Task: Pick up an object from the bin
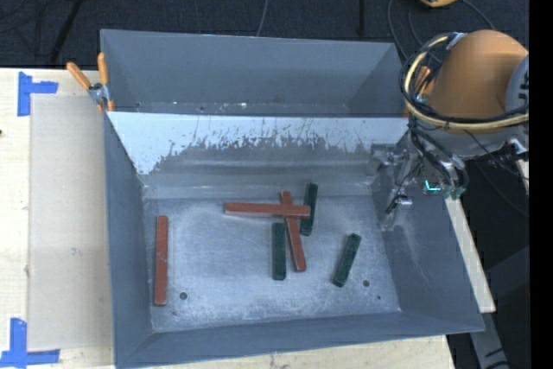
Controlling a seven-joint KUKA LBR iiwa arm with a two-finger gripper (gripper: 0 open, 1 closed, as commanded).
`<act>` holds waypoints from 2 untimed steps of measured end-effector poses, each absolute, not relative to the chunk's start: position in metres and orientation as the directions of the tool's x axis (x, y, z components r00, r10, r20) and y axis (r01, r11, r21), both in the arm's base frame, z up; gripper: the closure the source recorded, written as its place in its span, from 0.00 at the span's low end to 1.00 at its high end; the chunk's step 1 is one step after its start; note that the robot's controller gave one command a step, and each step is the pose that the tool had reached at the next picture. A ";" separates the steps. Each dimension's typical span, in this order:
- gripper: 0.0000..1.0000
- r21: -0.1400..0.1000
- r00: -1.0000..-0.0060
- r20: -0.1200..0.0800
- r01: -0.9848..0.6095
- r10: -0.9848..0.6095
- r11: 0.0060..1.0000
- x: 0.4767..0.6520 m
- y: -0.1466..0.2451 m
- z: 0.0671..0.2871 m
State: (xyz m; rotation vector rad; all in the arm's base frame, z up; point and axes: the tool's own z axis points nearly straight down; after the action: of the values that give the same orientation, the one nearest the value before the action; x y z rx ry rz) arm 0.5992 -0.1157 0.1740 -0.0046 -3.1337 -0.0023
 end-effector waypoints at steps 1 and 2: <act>0.00 0.000 -1.000 0.000 0.000 0.000 1.000 0.601 -0.115 0.179; 0.00 -0.002 -0.954 -0.004 -0.299 -0.299 0.954 0.561 -0.115 0.122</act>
Offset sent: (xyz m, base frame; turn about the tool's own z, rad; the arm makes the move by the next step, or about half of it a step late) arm -0.0746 0.0002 -0.1040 -0.5662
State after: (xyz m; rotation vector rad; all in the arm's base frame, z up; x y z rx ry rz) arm 0.5615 -0.1147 0.1225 0.4764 -3.1098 0.0017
